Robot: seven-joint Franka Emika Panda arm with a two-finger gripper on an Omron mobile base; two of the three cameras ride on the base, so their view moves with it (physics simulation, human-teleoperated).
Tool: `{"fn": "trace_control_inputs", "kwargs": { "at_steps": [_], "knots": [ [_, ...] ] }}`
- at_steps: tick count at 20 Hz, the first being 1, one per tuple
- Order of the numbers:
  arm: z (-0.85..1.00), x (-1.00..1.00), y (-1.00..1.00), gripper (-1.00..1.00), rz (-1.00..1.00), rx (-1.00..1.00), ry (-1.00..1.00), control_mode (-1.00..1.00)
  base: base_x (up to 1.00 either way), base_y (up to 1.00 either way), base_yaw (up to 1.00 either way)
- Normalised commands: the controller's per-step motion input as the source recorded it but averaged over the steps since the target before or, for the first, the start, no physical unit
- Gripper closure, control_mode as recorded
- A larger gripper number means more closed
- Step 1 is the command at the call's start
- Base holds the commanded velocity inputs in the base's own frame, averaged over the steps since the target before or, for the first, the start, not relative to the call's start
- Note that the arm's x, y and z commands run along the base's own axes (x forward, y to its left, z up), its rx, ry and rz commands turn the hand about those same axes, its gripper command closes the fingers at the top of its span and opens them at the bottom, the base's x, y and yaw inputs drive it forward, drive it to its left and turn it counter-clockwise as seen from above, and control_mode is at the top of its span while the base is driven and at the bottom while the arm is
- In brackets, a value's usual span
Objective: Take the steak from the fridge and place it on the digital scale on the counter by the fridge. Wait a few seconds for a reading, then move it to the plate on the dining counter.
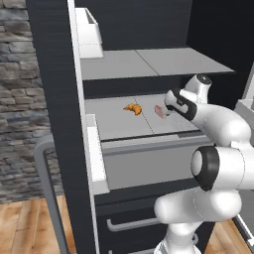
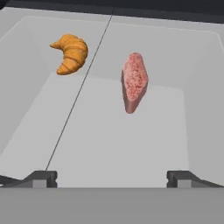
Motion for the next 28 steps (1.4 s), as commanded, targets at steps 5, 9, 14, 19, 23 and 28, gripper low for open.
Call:
{"fn": "trace_control_inputs", "kwargs": {
  "at_steps": [5, 9, 14, 19, 23, 28],
  "knots": [
    [-0.09, 0.55, 0.00, -1.00, 0.06, -0.02, 0.10, -1.00, 0.00, 0.00, 0.00],
    [-0.12, 0.41, 0.00, -1.00, 0.02, -0.04, 0.14, -1.00, 0.00, 0.00, 0.00],
    [-0.38, 0.22, 0.00, -1.00, 0.00, 0.00, 0.03, -1.00, 0.00, 0.00, 0.00],
    [-0.18, 0.27, 0.00, -1.00, 0.00, 0.00, 0.03, -1.00, 0.00, 0.00, 0.00],
    [0.00, 0.33, 0.00, -1.00, 0.00, 0.00, 0.14, -1.00, 0.00, 0.00, 0.00],
    [0.00, 0.49, 0.00, -1.00, 0.00, 0.00, 0.10, -1.00, 0.00, 0.00, 0.00]
  ]
}}
